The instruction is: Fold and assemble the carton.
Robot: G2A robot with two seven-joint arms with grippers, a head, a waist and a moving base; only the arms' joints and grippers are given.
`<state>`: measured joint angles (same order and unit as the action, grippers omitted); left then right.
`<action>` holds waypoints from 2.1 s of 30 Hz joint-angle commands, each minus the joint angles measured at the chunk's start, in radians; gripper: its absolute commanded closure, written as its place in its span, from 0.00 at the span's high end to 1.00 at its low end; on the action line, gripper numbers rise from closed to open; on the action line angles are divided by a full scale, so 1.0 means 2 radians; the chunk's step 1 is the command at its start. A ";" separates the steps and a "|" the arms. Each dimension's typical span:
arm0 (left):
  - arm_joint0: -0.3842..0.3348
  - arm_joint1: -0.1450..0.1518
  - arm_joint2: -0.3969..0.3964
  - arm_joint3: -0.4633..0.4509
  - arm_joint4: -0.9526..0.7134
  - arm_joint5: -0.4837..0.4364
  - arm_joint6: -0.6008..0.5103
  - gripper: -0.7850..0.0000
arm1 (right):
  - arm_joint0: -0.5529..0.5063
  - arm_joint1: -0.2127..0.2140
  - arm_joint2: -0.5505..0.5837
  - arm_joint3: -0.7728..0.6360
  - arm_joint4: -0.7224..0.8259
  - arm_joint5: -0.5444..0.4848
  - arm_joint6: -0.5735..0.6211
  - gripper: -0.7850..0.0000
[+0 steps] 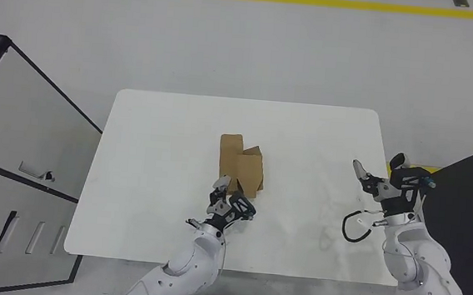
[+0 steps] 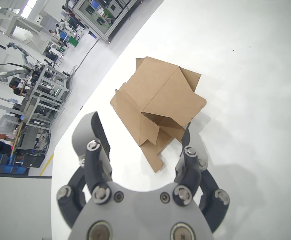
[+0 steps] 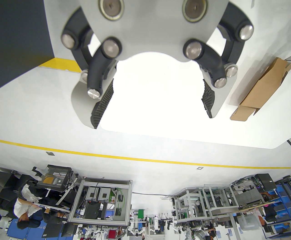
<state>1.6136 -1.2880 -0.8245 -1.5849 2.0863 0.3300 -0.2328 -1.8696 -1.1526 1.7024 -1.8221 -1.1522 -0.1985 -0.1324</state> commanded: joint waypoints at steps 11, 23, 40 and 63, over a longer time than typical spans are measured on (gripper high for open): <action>0.004 -0.002 -0.019 0.001 0.004 0.000 -0.004 0.81 | 0.000 0.000 0.000 0.000 0.000 0.000 0.000 1.00; -0.002 -0.008 -0.023 0.013 0.007 -0.003 -0.006 0.76 | 0.000 0.000 0.000 0.000 0.000 0.000 0.000 1.00; -0.032 -0.025 -0.008 0.054 0.013 0.006 -0.018 0.56 | 0.000 0.000 0.000 0.000 0.000 0.000 0.000 1.00; -0.038 -0.039 -0.032 0.052 -0.029 0.024 -0.004 0.00 | 0.000 0.000 0.000 0.000 0.000 0.000 0.000 1.00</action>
<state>1.5283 -1.3689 -0.8811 -1.4564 2.0352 0.3933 -0.2588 -1.8696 -1.1526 1.7024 -1.8221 -1.1522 -0.1985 -0.1324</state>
